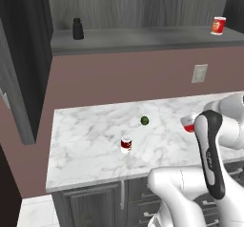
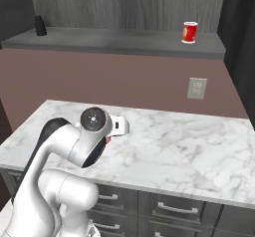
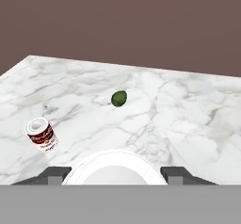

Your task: Pick the cans from the counter and place them in their designated side in the cabinet.

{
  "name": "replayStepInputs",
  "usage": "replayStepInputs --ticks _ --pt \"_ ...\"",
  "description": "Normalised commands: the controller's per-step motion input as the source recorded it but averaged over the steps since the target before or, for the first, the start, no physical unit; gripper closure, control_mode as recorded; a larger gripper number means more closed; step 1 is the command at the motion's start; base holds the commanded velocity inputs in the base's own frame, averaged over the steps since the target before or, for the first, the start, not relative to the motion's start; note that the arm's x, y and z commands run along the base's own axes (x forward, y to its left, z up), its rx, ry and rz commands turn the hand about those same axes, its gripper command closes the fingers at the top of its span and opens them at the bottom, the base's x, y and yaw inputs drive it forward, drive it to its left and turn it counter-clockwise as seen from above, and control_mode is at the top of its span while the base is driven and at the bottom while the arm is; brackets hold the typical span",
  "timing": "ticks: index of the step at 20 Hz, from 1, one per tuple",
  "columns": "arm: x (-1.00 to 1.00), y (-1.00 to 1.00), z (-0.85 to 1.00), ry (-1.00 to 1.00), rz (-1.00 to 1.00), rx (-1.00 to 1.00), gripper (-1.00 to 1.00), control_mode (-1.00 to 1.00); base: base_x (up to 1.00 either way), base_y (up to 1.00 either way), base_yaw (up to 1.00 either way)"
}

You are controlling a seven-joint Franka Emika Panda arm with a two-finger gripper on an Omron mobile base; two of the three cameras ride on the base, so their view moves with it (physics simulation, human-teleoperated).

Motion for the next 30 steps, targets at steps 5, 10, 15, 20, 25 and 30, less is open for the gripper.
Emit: replayStepInputs --ticks 5,10,15,20,25,30 --pt "-0.29 -0.19 0.36 0.0 0.0 0.0 1.0 -1.0 0.0 0.0 0.0" --pt "-0.15 -0.12 0.37 0.0 0.0 0.0 1.0 -1.0 0.0 0.0 0.0" --pt "0.02 -0.08 0.34 0.0 0.0 0.0 1.0 -1.0 0.0 0.0 0.0" --pt "0.02 -0.04 0.4 0.0 0.0 0.0 1.0 -1.0 0.0 0.0 0.0" --pt "-0.07 -0.1 0.41 -0.01 0.0 0.0 1.0 -1.0 0.0 0.0 0.0" --pt "-0.05 -0.07 0.4 -0.08 0.0 0.0 1.0 -1.0 0.0 0.0 0.0"
